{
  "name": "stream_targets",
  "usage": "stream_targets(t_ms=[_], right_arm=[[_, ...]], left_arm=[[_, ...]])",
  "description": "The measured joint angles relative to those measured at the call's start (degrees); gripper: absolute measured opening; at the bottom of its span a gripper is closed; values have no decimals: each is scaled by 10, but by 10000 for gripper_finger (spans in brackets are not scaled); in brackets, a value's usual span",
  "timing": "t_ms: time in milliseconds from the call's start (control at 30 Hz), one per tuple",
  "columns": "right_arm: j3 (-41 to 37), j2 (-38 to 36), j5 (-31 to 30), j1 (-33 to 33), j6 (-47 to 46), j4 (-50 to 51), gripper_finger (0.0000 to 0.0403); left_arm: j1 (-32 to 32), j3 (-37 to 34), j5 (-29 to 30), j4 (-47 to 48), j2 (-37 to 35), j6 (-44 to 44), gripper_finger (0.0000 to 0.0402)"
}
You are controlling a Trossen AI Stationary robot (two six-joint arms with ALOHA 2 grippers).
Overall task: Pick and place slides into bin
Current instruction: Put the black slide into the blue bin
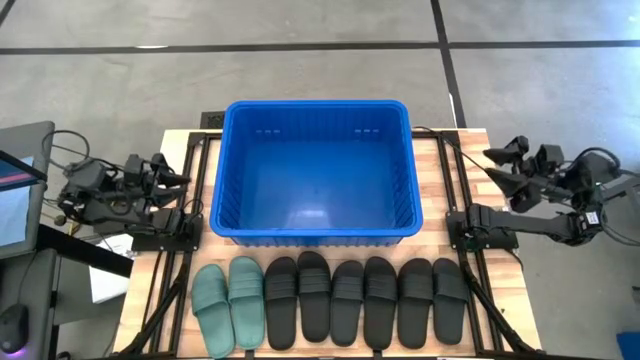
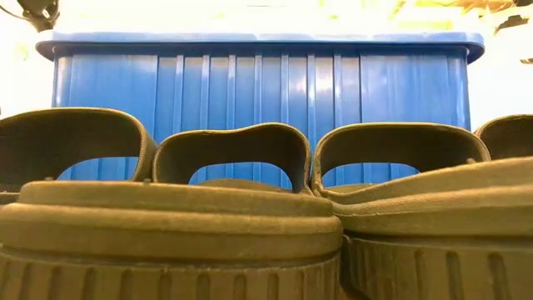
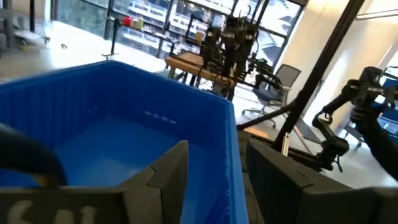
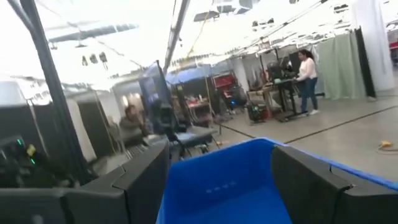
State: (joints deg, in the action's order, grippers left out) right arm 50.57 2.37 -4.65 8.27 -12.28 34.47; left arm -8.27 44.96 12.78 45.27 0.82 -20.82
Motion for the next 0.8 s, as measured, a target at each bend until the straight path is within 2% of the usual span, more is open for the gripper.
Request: stream_targets(t_ms=[133, 233, 367, 467, 533, 633, 800], right_arm=[[0, 0, -16, 0, -15, -36, 265], [-4, 6, -35, 0, -22, -60, 265], [-4, 15, -140, 0, -55, -92, 265], [-4, 19, -205, 0, -122, -100, 265], [-4, 20, -232, 0, -157, -99, 265], [-4, 21, -239, 0, -185, -96, 265], [-13, 24, -221, -1, -208, -88, 265]], left_arm=[[0, -54, -10, -80, 3, -74, 150], [0, -117, -30, -195, 4, -161, 150], [0, -192, -85, -359, 38, -239, 150], [0, -205, -131, -455, 102, -248, 148], [0, -186, -158, -469, 155, -231, 143], [0, -129, -185, -445, 226, -193, 134], [-29, -1, -183, -275, 344, -148, 122]])
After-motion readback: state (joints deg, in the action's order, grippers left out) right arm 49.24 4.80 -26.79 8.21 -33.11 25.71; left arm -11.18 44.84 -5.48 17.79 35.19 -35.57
